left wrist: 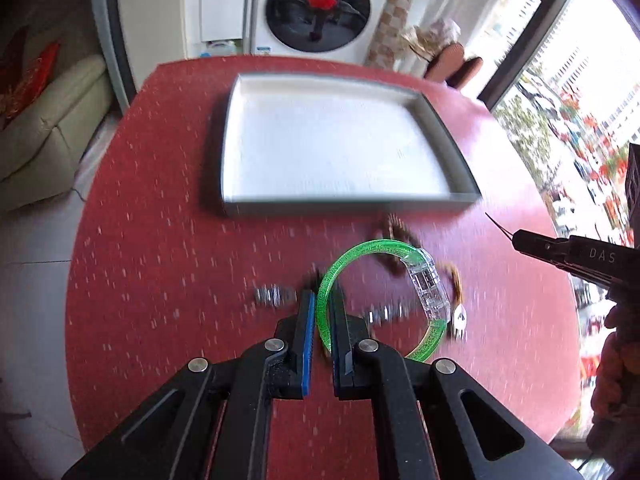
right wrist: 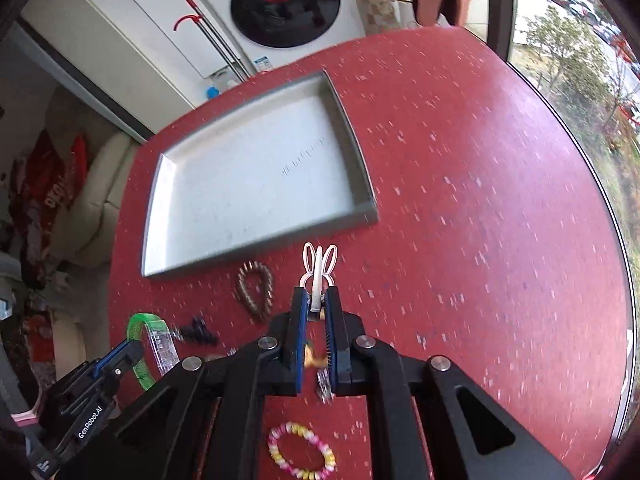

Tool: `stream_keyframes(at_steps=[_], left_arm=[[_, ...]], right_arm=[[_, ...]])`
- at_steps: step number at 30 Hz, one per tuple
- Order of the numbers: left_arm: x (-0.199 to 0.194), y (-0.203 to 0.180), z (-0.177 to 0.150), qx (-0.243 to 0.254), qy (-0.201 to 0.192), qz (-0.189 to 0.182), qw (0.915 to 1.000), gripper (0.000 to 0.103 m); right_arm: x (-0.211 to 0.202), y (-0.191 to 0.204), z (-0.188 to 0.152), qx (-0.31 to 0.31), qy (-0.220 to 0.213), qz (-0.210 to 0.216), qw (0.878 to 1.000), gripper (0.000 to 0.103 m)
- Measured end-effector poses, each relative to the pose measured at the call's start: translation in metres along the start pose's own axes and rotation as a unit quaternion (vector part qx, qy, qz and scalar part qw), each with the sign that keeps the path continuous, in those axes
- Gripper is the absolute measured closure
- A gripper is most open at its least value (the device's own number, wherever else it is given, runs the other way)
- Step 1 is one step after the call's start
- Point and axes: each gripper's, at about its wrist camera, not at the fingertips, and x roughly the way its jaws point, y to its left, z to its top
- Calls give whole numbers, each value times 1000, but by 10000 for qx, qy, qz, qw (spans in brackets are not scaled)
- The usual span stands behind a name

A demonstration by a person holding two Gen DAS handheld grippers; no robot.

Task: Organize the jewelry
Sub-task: 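Lower the bangle into the tray and open the left tool while the right tool releases the clip there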

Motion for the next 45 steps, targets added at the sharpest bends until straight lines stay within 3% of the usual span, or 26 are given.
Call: stream_keyframes(at_steps=[10, 17, 27, 37, 39, 40, 41, 42, 45], left_arm=[[41, -1, 83, -234, -241, 446, 9984, 78], [85, 3, 122, -257, -218, 855, 9958, 78], [135, 5, 133, -23, 35, 1217, 9926, 78], [148, -7, 130, 432, 146, 1607, 9860, 78], [148, -9, 130, 458, 183, 1629, 9854, 78], [147, -8, 131, 432, 202, 1605, 9859, 78], [146, -7, 130, 384, 212, 1562, 9868, 78], [144, -5, 130, 333, 200, 1513, 9877, 78], [138, -4, 129, 293, 115, 1458, 9888, 78]], right_arm=[[54, 7, 81, -277, 74, 240, 9993, 94], [90, 8, 111, -440, 163, 202, 9987, 94], [123, 2, 117, -495, 413, 12, 9979, 94], [130, 2, 113, -469, 608, 2, 9970, 93], [130, 3, 113, -486, 644, 20, 9967, 88], [128, 4, 114, -499, 635, 29, 9967, 76], [126, 4, 114, -501, 612, 43, 9969, 59], [124, 4, 114, -490, 590, 75, 9970, 52], [116, 3, 112, -408, 559, 263, 9973, 49]])
